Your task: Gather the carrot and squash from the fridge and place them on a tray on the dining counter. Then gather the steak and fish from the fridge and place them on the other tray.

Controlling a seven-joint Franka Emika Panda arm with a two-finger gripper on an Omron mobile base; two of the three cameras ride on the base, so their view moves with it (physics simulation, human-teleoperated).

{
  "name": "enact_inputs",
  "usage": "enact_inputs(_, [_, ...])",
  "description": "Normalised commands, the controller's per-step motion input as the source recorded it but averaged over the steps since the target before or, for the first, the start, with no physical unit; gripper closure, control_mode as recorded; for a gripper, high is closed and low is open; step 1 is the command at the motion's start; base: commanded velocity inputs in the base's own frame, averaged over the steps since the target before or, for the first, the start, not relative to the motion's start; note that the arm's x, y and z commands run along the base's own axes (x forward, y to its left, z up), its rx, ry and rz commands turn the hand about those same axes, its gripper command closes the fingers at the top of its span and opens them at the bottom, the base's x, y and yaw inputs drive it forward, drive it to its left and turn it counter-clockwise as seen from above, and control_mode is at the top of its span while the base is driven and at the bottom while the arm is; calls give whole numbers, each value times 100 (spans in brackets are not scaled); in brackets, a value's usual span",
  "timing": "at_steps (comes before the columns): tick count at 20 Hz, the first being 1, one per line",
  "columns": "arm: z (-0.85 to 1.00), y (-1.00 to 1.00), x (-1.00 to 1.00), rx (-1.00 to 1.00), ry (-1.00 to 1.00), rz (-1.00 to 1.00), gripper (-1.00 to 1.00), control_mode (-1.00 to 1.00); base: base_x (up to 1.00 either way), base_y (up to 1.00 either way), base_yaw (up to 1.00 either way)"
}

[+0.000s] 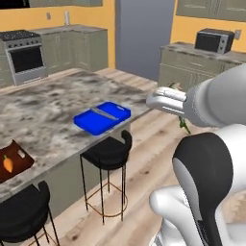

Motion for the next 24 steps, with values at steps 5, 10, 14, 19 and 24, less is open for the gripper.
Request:
enact_inputs(5, [0, 0, 0, 0, 0, 0, 100, 100, 68, -33, 34])
enact_inputs(10, [0, 0, 0, 0, 0, 0, 100, 100, 57, -35, 33])
enact_inputs(14, [0, 0, 0, 0, 0, 0, 100, 100, 58, -31, 35])
enact_inputs(19, [0, 0, 0, 0, 0, 0, 100, 100, 60, -25, 36])
enact_inputs(24, [0, 0, 0, 0, 0, 0, 100, 100, 61, -26, 36])
